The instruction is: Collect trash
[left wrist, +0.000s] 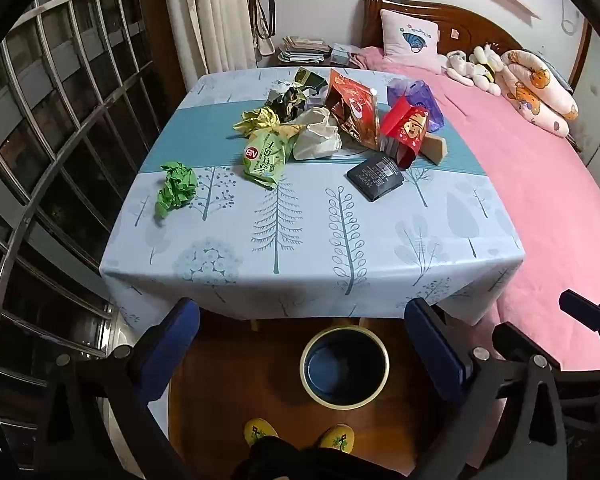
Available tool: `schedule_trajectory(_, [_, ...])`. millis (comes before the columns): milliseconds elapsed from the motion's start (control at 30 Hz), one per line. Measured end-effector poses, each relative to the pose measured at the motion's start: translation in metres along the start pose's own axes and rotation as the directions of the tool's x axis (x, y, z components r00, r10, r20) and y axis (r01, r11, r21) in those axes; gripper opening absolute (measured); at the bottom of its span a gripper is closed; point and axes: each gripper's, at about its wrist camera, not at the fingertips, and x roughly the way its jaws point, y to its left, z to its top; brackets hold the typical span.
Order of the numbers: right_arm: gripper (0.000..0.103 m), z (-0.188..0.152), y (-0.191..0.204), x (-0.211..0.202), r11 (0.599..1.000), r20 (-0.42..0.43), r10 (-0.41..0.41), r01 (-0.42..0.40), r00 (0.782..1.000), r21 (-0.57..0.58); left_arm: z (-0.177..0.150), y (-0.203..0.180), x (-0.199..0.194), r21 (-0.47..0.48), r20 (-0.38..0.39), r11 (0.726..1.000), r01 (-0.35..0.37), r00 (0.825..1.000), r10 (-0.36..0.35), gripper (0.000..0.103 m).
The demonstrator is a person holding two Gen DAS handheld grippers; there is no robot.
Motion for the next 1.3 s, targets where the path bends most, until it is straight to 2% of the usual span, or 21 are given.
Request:
schedule_trajectory(33, [0.103,0.000,0.003,0.000,1.000,-0.004,-0.027,0.027,1.000,-0.015,0.000,0.000,0.000,-0.001,0.002,1.000,-0.001,1.000,0.001,0.101])
schedule_trajectory(467, [0.103,-0.011,0.004,-0.003,1.000,-0.010,-0.008,0.008,1.000,0.012,-0.002,-0.004,0.001,-0.010,-0.020,1.000,0.017,1.000,-0.017,0.101])
schedule_trajectory(500, [0.103,-0.004,0.001,-0.002,1.000,-0.016,-0.007,0.007,1.000,0.008,-0.002,-0.003,0.001,-0.011,-0.019,1.000,0.018,1.000,-0.019,0.101])
schedule_trajectory(1300, [0.103,-0.005,0.010,-0.007,1.000,0.000,-0.004,0.004,1.000,-0.001,-0.009,0.005,-0.006,-0.027,-0.014,0.999,0.041,0.999,-0.042,0.101])
